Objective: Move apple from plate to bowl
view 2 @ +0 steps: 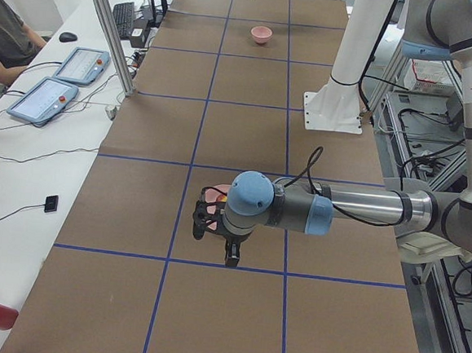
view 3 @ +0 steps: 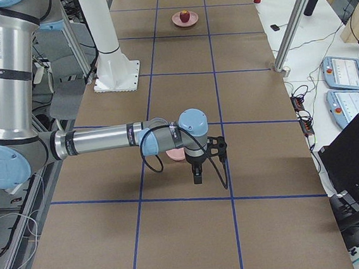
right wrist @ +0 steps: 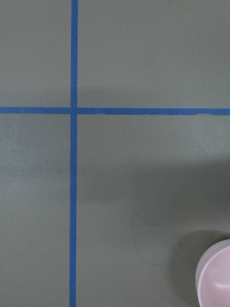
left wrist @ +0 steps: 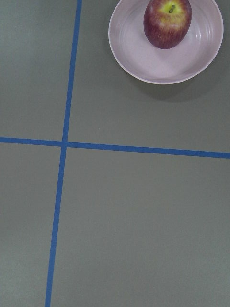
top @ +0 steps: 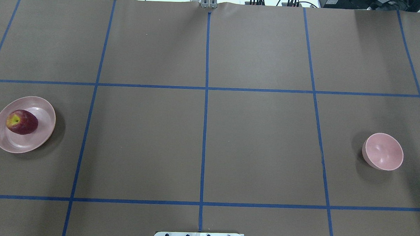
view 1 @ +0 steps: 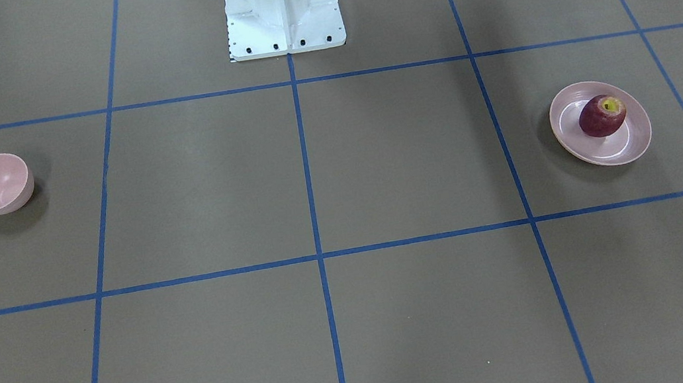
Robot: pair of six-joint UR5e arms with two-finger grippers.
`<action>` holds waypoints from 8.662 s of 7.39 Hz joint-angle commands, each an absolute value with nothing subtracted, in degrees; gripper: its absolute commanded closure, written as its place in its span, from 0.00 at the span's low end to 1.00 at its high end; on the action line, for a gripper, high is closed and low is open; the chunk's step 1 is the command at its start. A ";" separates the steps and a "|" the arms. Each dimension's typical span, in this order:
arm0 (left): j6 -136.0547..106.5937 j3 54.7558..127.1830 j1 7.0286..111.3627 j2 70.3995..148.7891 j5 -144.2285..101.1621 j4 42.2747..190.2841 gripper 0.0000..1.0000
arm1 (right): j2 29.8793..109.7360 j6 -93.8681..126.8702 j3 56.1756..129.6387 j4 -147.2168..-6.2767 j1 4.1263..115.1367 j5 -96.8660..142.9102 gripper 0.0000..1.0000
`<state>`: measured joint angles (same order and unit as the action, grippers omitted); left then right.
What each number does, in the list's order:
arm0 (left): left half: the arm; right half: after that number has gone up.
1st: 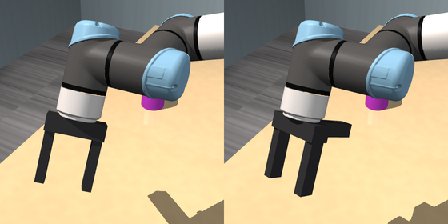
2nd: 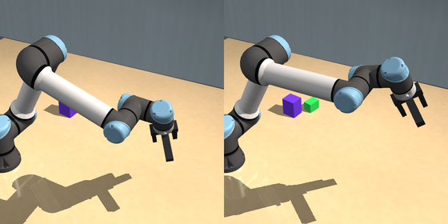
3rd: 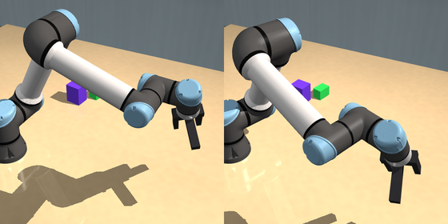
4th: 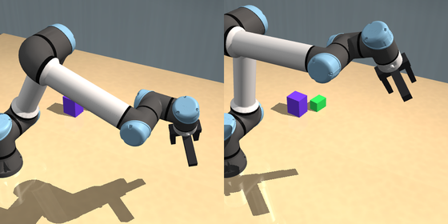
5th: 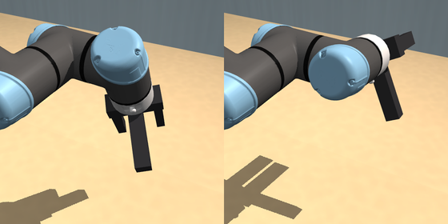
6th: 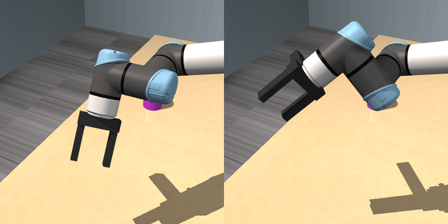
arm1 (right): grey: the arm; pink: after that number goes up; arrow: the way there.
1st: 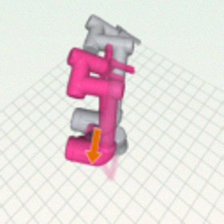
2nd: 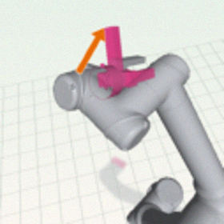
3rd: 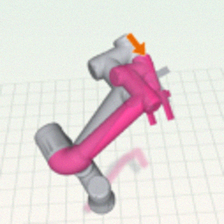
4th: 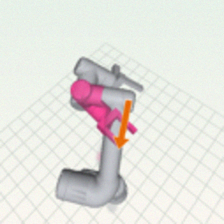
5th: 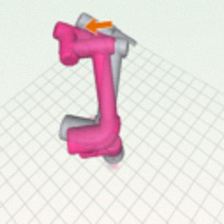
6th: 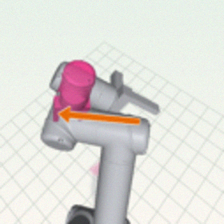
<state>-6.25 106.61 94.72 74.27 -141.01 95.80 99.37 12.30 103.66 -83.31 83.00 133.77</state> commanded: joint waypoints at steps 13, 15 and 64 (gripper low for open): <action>-6.42 107.23 94.75 74.36 -141.24 95.89 0.02 | 104.06 37.88 100.46 -55.11 55.38 128.67 0.00; -6.42 107.40 94.75 74.44 -141.24 95.89 0.02 | 103.45 37.97 98.53 -55.02 54.84 128.06 0.26; -50.19 102.28 56.92 89.12 -136.07 108.56 1.00 | 91.32 47.55 109.60 -72.25 69.34 135.62 0.00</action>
<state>-50.39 99.82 54.72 89.06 -129.49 110.26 91.27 47.58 109.54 -72.22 69.14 135.53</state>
